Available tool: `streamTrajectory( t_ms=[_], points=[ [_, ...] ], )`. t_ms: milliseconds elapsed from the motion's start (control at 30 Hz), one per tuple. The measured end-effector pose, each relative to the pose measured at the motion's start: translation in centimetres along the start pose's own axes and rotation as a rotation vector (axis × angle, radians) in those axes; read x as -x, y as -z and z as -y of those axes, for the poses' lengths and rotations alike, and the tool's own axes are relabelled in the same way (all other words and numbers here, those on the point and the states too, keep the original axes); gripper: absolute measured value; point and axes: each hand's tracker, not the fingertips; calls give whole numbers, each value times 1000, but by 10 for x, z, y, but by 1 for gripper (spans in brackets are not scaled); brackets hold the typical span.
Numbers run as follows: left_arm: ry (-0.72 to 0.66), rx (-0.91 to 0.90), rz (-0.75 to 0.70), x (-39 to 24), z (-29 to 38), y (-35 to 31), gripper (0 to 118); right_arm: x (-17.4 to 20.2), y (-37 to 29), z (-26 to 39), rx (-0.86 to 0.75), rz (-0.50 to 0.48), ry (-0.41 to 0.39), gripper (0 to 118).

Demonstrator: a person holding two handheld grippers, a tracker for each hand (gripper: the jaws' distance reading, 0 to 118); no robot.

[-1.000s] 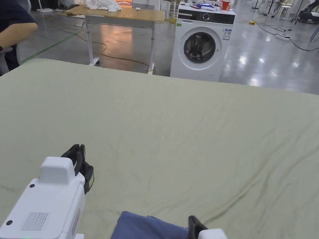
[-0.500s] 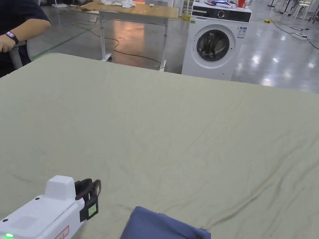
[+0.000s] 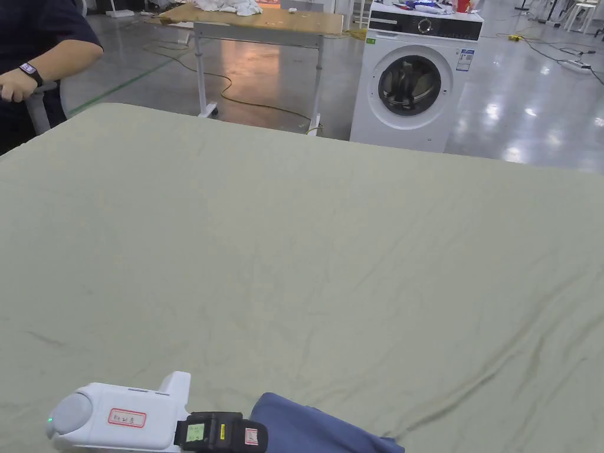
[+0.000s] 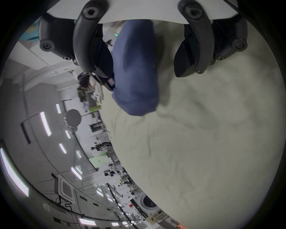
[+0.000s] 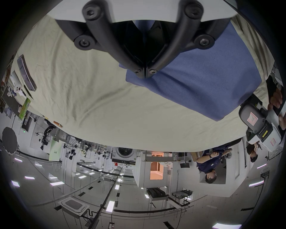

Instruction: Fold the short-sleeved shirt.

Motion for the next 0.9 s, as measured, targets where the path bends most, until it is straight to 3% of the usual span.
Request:
streamTrajectory(
  t_ms=[167,200,233,300,400,533,600,700,900],
  points=[
    [-57,93,124,2,-4,36,81,-2,0,0,3,-7,0,0],
    [-51,94,123,-3,-1,42,76,-2,0,1,4,-7,-1,0],
    [-44,95,122,-5,0,46,67,-2,0,1,5,-7,-2,0],
    [-34,97,114,-5,1,48,26,-3,0,0,8,-6,1,0],
    [-29,96,88,2,5,45,18,-4,1,0,10,-12,7,0],
    [-16,42,114,-4,13,35,18,1,1,-1,5,-8,-12,0],
    [-15,31,132,-10,15,27,17,4,-3,-7,1,-7,-62,0],
    [2,3,140,-20,12,8,17,1,-4,-20,0,-51,-24,0],
    [36,-88,104,-30,-10,-67,17,-12,-10,-79,-117,-49,2,0]
  ],
)
